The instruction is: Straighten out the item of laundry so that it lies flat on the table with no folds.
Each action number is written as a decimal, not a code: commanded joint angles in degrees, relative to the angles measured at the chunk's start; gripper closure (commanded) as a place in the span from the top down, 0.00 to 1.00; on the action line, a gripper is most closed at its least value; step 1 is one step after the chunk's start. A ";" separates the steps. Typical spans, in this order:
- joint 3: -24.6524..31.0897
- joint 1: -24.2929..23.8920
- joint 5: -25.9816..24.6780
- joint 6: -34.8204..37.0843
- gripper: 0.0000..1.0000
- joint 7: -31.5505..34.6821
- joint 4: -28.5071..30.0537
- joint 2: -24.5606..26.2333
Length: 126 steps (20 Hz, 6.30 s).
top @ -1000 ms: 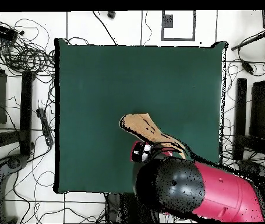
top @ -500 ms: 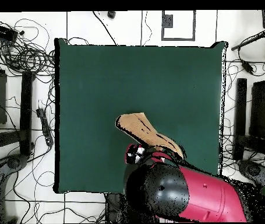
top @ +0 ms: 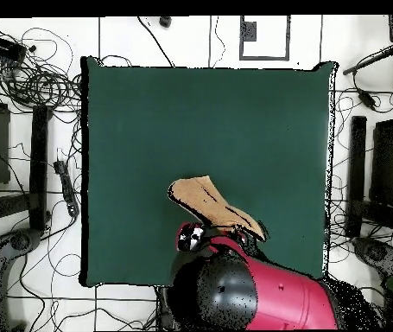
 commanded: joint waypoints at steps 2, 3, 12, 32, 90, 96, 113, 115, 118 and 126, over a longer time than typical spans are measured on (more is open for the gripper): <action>-0.18 3.78 2.75 -5.86 0.00 12.64 7.57 3.35; -0.37 4.08 2.77 -6.42 0.00 12.89 7.81 3.45; -1.62 7.37 4.13 -9.59 0.00 15.21 9.33 3.47; -1.88 12.66 9.36 -7.26 0.00 16.37 5.15 15.98; -0.02 3.52 5.84 -17.86 0.00 5.94 13.07 18.17; -1.49 -4.64 4.82 -12.99 0.00 -0.95 15.28 11.58; 8.46 -35.63 -6.13 1.75 0.00 -16.01 -8.32 19.99; 10.09 -37.54 -7.13 3.74 0.00 -17.08 -10.96 21.23; 12.28 -39.94 -9.25 5.58 0.00 -18.24 -14.02 23.22; 16.30 -42.81 -13.36 5.53 0.00 -16.20 -16.33 25.86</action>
